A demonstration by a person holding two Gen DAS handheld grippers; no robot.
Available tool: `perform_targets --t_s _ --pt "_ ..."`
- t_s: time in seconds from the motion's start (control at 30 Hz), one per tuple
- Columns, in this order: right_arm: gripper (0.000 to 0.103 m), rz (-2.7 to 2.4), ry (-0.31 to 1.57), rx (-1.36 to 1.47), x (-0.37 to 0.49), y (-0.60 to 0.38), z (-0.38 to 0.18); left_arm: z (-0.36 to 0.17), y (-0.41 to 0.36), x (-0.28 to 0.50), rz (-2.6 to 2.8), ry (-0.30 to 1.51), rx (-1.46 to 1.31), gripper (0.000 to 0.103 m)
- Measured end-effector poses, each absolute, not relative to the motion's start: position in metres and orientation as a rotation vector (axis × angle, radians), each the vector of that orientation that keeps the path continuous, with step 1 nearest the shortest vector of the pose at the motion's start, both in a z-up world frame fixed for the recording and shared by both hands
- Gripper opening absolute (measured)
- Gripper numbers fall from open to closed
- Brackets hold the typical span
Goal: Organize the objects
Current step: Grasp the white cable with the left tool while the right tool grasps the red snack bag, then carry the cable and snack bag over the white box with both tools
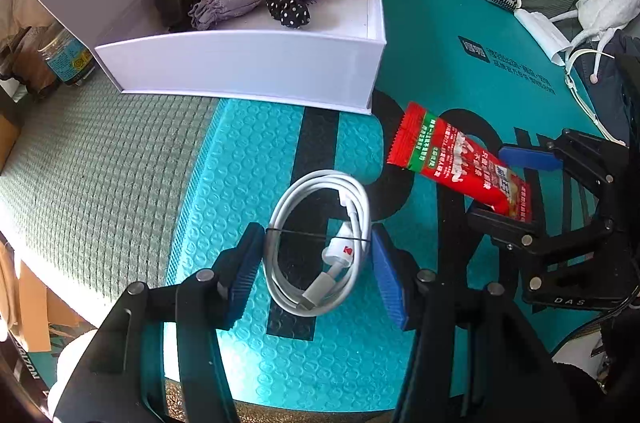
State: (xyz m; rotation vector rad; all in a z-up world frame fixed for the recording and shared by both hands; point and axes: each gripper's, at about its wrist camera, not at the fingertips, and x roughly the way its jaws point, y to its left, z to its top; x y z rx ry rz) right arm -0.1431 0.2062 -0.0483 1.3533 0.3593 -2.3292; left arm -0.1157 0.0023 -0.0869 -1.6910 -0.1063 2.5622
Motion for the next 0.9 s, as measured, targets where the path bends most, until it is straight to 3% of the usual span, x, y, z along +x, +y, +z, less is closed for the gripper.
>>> perform_targets --t_s 0.2,0.33,0.6,0.9 --pt "0.082 -2.343 0.344 1.322 -0.146 0.205 -0.050 -0.091 0.006 -0.114 2.600 -0.049 -1.657 0.053" --pt "0.046 -2.349 0.281 1.335 -0.149 0.214 -0.045 -0.093 0.007 -0.116 2.615 -0.038 -1.649 0.053" --pt "0.042 -2.365 0.266 1.339 -0.147 0.213 -0.041 -0.093 0.014 -0.123 2.621 -0.008 -1.644 0.050" --pt "0.041 -2.345 0.226 1.337 -0.135 0.214 -0.032 -0.087 0.002 -0.124 2.598 -0.097 -1.648 0.050"
